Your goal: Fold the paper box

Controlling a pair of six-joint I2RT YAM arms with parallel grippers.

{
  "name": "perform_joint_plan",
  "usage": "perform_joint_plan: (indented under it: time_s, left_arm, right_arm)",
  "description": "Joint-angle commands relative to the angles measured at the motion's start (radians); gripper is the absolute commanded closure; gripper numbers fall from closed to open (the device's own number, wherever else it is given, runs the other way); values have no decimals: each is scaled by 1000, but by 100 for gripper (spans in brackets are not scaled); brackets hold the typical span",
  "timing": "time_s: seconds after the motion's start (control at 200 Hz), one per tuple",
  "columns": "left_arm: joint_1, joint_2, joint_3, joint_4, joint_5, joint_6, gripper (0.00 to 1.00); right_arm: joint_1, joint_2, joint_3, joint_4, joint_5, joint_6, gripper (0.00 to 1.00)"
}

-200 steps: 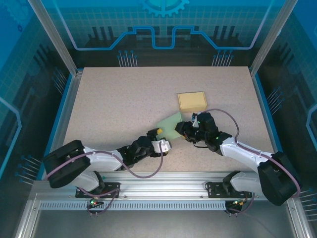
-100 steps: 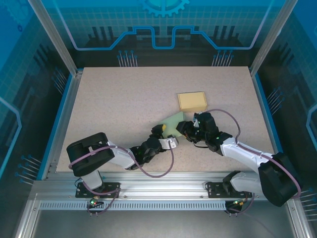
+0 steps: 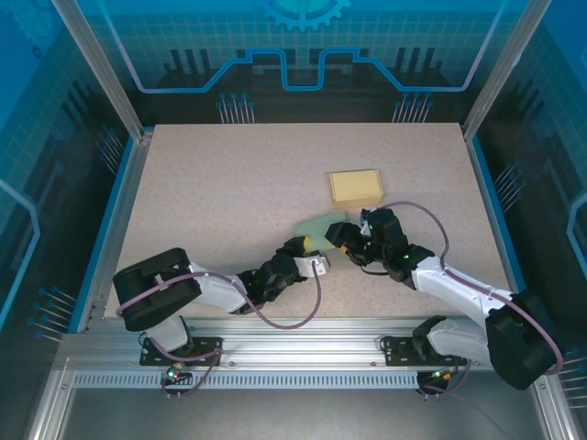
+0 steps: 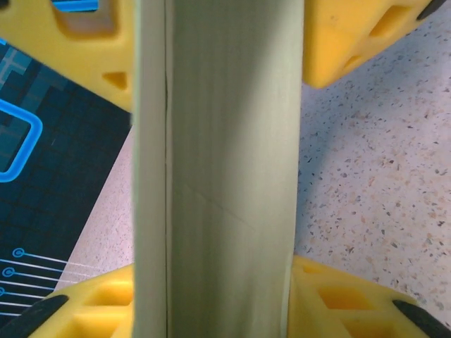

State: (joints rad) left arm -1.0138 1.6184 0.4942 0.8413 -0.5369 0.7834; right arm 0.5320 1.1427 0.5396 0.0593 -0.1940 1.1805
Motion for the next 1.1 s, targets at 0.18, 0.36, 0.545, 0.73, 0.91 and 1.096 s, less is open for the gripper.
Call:
perform_joint_plan:
  time_s: [0.18, 0.36, 0.545, 0.73, 0.91, 1.096]
  left_arm:
    - [17, -239, 119, -586, 223, -152, 59]
    - [97, -314, 265, -1009, 482, -234, 57]
    - [165, -254, 400, -1265, 613, -236, 58]
    - [219, -120, 510, -1384, 687, -222, 57]
    - [228, -12, 601, -1441, 685, -210, 53]
    - [229, 15, 621, -1437, 673, -215, 44]
  right_arm:
    - [-34, -166, 62, -249, 80, -148, 3]
    - [-68, -297, 127, -434, 149, -293, 0]
    - [-80, -367, 208, -600, 216, -430, 0]
    - [-78, -345, 250, -694, 226, -536, 1]
    - [-66, -274, 251, -672, 213, -609, 15]
    - [-57, -207, 236, -615, 161, -633, 17]
